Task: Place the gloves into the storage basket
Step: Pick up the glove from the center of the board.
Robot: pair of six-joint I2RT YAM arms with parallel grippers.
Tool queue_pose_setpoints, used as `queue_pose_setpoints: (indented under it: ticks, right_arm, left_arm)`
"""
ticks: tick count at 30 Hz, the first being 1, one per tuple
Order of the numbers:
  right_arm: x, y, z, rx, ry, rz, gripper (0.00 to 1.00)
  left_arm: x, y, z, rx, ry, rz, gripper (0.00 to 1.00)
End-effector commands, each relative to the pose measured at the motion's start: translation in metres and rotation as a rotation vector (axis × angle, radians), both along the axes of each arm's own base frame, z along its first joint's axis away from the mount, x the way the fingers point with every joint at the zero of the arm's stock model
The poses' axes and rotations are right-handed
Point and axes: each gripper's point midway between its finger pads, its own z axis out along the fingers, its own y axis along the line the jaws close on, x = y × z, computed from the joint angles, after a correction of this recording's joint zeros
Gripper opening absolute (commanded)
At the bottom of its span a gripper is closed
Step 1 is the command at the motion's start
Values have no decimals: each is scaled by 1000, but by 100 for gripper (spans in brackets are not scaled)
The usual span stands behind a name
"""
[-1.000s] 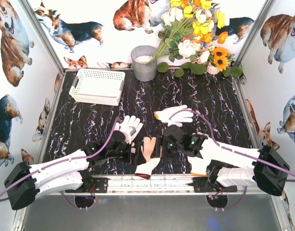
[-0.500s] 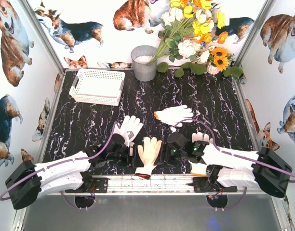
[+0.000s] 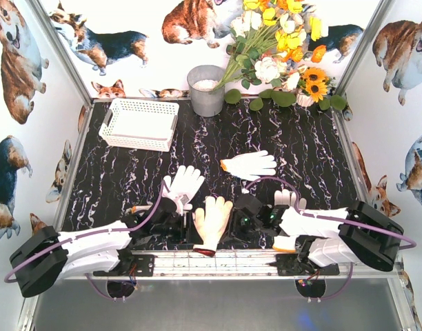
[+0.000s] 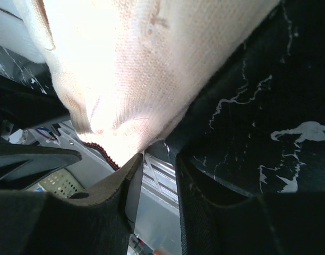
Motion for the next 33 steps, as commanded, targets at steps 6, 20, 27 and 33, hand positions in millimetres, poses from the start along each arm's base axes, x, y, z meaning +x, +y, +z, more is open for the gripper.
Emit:
queue_pose_setpoints:
  ticks: [6, 20, 27, 33]
  right_arm:
    - [5, 9, 0, 42, -19, -22, 31]
    - [10, 0, 12, 11, -71, -30, 33]
    - [35, -23, 53, -80, -260, 8, 47]
    - [68, -11, 93, 80, -436, 168, 59]
  left_arm:
    - [4, -8, -2, -53, 13, 24, 41]
    - [18, -11, 1, 35, -62, -24, 0]
    - [17, -13, 16, 56, -99, -116, 0]
    - [4, -17, 34, 42, -133, -314, 0]
